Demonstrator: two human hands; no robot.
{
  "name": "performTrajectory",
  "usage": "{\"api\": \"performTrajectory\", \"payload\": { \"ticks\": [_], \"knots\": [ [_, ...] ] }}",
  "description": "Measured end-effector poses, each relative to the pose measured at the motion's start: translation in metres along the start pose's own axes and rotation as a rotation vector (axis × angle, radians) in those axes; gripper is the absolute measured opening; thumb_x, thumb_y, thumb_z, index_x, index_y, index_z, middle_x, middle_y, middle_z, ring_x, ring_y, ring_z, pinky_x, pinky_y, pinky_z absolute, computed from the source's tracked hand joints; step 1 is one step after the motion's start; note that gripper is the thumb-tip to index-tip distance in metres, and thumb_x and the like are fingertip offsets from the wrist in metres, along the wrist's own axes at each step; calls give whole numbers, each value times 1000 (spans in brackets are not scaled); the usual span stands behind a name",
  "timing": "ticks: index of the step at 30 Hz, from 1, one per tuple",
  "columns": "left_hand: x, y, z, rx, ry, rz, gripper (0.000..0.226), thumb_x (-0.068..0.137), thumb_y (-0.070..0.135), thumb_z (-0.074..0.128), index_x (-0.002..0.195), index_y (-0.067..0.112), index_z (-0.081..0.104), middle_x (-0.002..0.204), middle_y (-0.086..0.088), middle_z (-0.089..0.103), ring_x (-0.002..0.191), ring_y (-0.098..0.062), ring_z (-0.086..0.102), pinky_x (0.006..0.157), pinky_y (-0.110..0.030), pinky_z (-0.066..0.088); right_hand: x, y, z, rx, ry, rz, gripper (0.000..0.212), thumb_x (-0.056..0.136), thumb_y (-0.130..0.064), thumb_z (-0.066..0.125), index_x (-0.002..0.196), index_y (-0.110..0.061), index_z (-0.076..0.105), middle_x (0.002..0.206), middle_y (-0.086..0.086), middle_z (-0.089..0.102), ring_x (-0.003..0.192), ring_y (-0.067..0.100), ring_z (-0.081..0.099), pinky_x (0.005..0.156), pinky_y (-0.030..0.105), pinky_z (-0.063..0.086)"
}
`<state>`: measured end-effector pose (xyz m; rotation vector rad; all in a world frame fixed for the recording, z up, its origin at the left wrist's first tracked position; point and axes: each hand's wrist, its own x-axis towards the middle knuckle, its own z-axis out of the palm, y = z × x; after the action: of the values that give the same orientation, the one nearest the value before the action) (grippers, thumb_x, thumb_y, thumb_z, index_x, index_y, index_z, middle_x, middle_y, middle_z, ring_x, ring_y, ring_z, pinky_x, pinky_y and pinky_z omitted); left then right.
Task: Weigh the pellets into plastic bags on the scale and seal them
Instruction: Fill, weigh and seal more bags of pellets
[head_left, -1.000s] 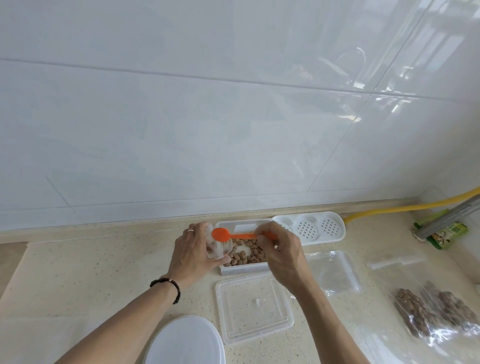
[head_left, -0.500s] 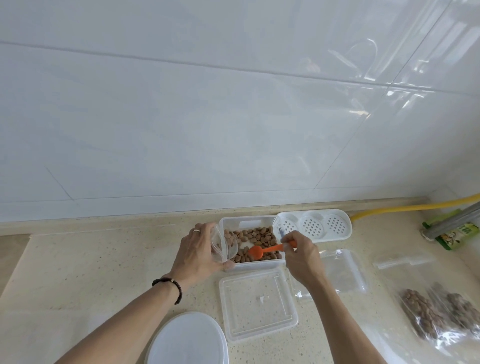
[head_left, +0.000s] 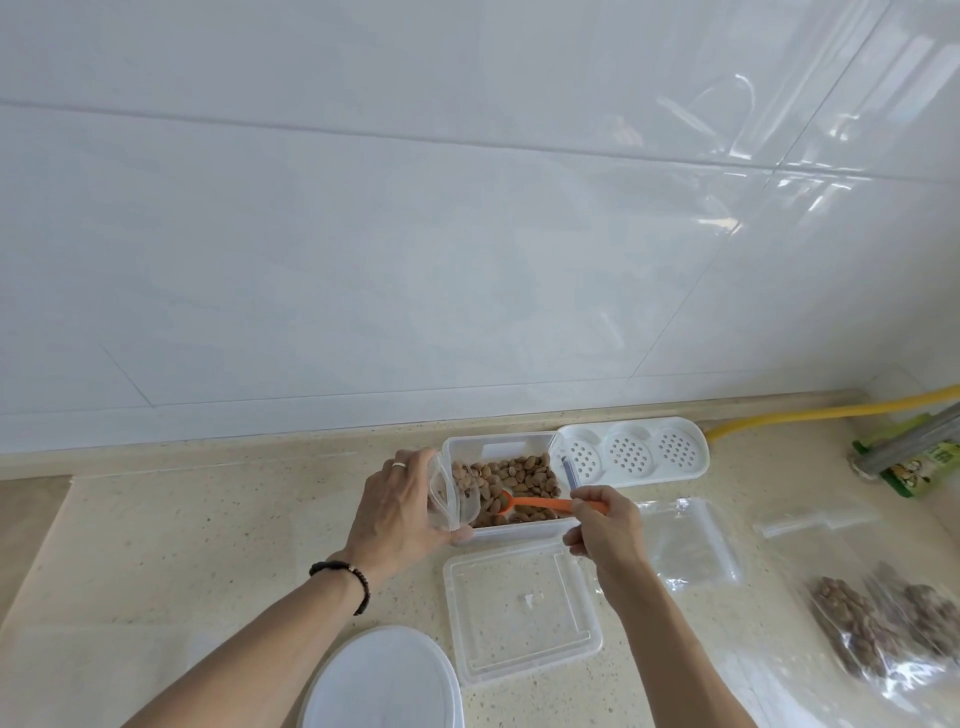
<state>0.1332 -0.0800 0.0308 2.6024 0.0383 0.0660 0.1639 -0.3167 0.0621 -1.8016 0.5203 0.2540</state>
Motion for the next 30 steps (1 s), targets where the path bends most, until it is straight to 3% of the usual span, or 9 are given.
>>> {"api": "performTrajectory", "payload": {
  "ticks": [4,10,14,17,20,24,28,30],
  "knots": [
    [1,3,-4,41,3,18,105,55,71,77,135,18,36,126,-2,48,115,-20,49,96,-34,41,-2,-7,-12,72,23,-24,11,94,0,54,97,-6,63,87,19,72,46,16,56,47,28,47],
    [12,17,-10,123,45,35,97,56,72,75,131,21,40,120,0,49,108,-20,50,88,-34,42,-20,-35,-25,141,20,-143,11,94,0,54,97,-6,62,85,15,73,45,15,55,46,27,47],
    [15,34,-15,97,59,55,89,59,72,72,125,22,40,116,2,49,106,-19,49,86,-33,41,-48,-58,-22,-30,-3,-391,14,95,-3,55,91,-12,64,80,12,68,46,16,58,46,28,49],
    [11,48,-19,32,76,53,84,58,76,66,118,23,41,110,4,50,100,-18,51,81,-31,41,-69,-64,-21,-267,-47,-636,17,94,-4,55,87,-17,64,67,-5,62,50,17,57,48,30,48],
    [5,60,-21,-53,86,38,83,58,74,69,118,25,40,111,6,48,102,-17,50,83,-32,40,-89,-66,-30,-356,-2,-754,17,94,-5,56,86,-19,64,61,-8,57,54,21,56,51,32,45],
    [-10,72,-24,-138,51,54,94,59,69,74,130,20,37,128,0,46,116,-21,47,92,-36,38,-115,-66,-53,-214,151,-714,22,93,-5,58,84,-25,64,63,1,61,56,30,59,51,39,47],
    [-39,89,-33,-259,18,81,109,47,87,55,130,20,36,119,6,43,117,-18,44,94,-36,35,-148,-49,-73,24,275,-558,19,92,-3,57,88,-17,69,65,7,66,50,15,62,50,26,50],
    [-55,96,-31,-290,22,109,105,51,82,66,129,18,37,120,5,44,117,-19,45,94,-35,35,-165,-34,-80,132,353,-475,19,90,-1,57,88,-14,71,65,8,68,50,13,61,50,26,50]
  ]
}}
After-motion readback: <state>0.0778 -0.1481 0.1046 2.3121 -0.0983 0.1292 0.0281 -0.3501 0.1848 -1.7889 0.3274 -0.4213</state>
